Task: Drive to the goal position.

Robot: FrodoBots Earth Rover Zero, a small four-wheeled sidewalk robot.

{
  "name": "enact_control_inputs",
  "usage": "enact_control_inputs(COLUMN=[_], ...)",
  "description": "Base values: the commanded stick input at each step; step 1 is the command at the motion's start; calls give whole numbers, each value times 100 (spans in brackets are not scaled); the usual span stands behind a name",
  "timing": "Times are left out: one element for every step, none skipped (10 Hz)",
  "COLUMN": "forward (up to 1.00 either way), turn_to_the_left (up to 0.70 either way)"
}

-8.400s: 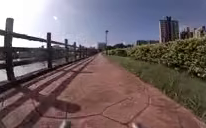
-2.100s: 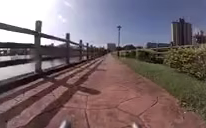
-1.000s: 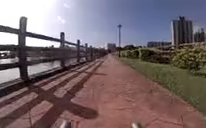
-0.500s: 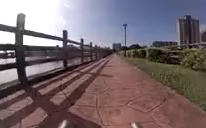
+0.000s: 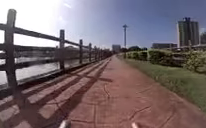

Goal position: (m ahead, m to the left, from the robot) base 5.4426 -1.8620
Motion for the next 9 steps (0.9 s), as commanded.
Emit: enact_control_inputs(forward=[50,50,50,50,50,50,50,50,50], turn_to_the_left=[0,0,0,0,0,0,0,0,3])
